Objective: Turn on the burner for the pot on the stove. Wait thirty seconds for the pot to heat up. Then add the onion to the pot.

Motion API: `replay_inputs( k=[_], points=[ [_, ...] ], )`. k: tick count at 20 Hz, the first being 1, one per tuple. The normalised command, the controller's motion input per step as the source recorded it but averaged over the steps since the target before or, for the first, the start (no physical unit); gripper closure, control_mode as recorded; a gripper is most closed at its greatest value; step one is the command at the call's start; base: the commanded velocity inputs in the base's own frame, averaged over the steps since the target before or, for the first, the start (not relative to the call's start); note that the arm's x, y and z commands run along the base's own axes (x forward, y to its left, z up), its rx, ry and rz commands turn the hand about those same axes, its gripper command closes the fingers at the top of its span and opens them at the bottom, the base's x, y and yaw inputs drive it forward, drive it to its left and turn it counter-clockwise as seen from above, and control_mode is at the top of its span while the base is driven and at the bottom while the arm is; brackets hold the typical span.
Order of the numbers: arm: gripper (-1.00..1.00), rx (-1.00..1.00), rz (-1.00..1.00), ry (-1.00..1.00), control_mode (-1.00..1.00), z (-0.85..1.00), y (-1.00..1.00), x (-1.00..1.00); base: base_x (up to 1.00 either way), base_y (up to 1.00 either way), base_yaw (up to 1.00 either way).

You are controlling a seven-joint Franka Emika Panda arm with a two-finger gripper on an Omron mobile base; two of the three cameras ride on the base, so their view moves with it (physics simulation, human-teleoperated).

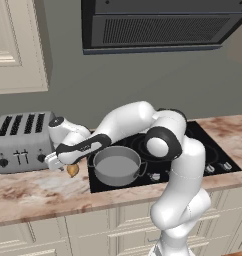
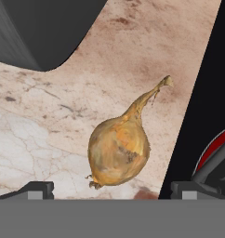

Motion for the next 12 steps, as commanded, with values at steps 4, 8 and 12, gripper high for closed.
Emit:
replay_inputs(
  k=[4, 8, 12],
  points=[
    [-1.00, 0.00, 0.00, 0.00, -1.00, -0.06, 0.00, 0.18, 0.00, 0.00, 0.00],
    [-1.00, 0.00, 0.00, 0.01, -1.00, -0.17, 0.00, 0.30, 0.00, 0.00, 0.00],
    [-1.00, -0.02, 0.00, 0.00, -1.00, -0.25, 0.00, 0.14, 0.00, 0.00, 0.00]
  ],
)
